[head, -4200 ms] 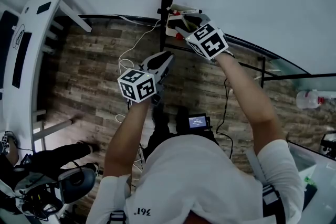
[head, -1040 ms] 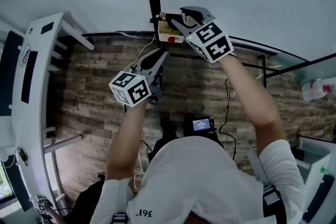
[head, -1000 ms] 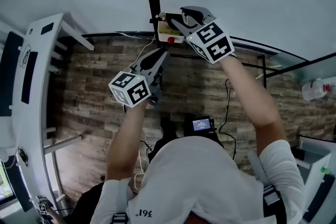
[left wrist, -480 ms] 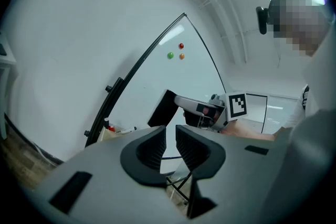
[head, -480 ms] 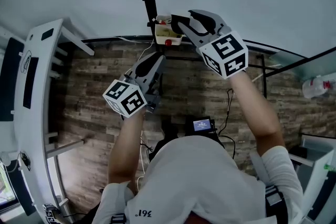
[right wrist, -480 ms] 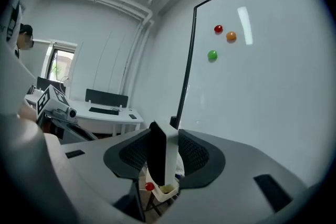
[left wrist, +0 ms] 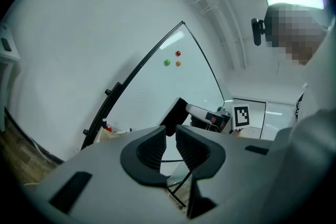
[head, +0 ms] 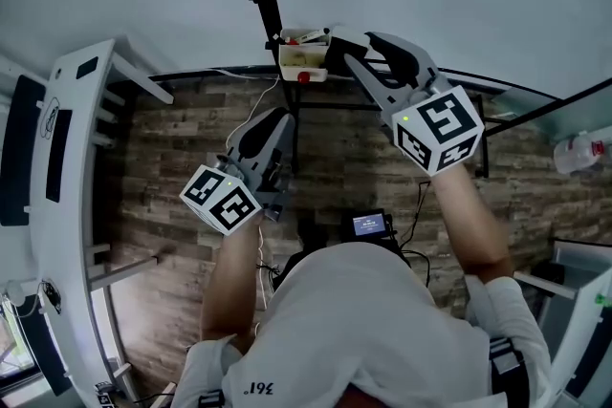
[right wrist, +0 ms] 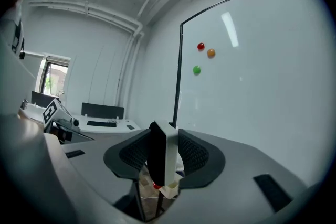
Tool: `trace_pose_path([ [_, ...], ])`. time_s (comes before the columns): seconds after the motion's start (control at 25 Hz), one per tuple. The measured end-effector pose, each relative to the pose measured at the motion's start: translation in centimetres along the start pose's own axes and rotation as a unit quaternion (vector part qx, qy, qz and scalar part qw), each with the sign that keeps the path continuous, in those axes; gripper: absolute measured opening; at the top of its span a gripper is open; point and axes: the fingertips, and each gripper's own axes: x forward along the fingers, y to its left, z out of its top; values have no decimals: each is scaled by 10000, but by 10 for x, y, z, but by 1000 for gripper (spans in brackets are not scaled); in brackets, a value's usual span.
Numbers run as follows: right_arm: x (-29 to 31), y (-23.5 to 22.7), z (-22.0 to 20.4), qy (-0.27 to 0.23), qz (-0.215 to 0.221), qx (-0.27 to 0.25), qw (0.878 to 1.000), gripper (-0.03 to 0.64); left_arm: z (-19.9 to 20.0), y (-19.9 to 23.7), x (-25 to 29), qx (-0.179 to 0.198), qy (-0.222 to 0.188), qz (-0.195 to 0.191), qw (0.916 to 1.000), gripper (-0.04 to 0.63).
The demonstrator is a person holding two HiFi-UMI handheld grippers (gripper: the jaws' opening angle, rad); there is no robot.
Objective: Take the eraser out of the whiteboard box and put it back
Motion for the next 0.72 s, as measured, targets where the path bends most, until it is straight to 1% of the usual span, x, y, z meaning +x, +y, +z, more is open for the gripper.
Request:
trace_pose_path([
  [0.2,-20,6,-6,-38,-36,170,9998,175,-6,-5,-9,-90,35,-17,10000,61],
  [0.4,-35,12,-18,24,14,300,9995,175,-9,-5,-22,-163,42,64,9998,61],
  [0.72,-62,10,-39,105,-142,645,9978,175,-23,-8,-37,-281,140,146,9994,61],
])
